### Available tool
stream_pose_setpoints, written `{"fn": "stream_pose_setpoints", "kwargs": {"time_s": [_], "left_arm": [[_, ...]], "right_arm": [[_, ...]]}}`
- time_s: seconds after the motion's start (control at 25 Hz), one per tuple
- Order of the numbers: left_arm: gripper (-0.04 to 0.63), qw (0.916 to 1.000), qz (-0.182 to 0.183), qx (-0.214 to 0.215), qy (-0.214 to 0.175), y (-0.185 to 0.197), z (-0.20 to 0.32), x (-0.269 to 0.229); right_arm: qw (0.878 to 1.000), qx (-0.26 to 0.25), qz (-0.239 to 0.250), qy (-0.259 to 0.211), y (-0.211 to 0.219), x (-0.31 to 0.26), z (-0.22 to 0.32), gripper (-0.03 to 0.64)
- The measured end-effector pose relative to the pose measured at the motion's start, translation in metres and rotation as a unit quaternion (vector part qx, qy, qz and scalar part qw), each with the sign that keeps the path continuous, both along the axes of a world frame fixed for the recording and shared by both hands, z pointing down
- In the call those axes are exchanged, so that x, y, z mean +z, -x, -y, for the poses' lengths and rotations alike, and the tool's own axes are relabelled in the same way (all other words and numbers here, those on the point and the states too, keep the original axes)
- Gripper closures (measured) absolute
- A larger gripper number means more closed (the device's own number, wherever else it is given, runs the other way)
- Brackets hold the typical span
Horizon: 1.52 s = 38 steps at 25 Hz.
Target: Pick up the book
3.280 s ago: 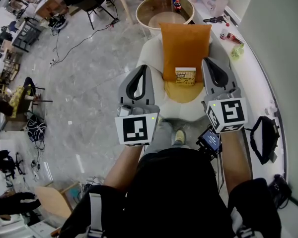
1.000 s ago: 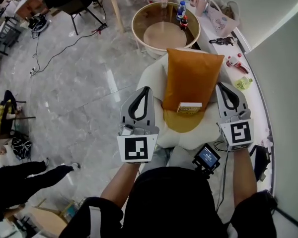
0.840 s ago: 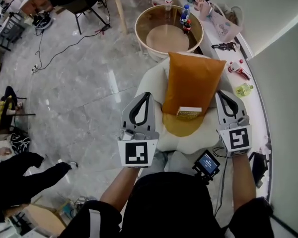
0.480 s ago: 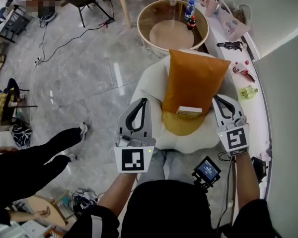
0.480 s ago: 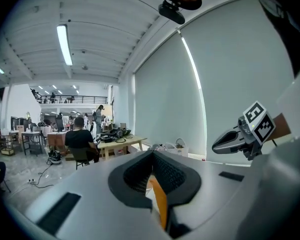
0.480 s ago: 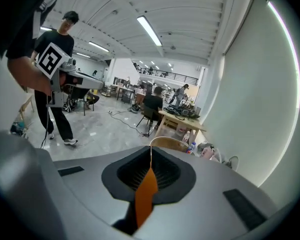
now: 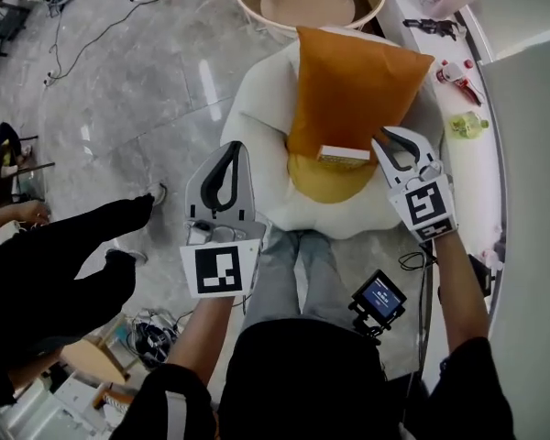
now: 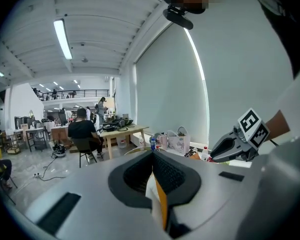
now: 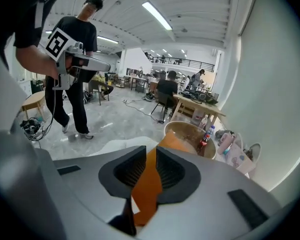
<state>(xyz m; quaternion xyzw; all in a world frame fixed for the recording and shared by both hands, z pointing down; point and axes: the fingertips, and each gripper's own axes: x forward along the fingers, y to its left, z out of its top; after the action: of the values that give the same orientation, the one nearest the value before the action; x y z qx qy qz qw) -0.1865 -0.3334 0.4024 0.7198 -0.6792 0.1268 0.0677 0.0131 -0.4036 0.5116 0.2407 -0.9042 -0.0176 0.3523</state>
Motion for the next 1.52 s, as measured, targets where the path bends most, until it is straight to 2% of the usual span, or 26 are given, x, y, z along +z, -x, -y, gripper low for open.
{"fn": "stream_pose_setpoints", "kwargs": {"time_s": [0.36, 0.84, 1.24, 1.52], "left_arm": [[0.584, 0.9997, -0.021, 0.004, 0.013, -0.019, -0.002, 0.041], [0.584, 0.9979, -0.035, 0.001, 0.054, -0.018, -0.016, 0.103], [0.584, 0.9958, -0.043, 0.001, 0.081, -0.015, -0.021, 0.156], [0.584, 0.9935, -0.051, 0.005, 0.102, -0.018, -0.024, 0.199]], "right_arm": [[0.997, -0.043, -0.046, 0.045, -0.002, 0.082, -0.015, 0.487], [0.985, -0.100, -0.106, 0.093, -0.002, 0.167, -0.032, 0.430], [0.968, -0.145, -0.149, 0.140, 0.003, 0.252, -0.049, 0.401], [0.958, -0.167, -0.174, 0.153, 0.001, 0.299, -0.050, 0.394]]}}
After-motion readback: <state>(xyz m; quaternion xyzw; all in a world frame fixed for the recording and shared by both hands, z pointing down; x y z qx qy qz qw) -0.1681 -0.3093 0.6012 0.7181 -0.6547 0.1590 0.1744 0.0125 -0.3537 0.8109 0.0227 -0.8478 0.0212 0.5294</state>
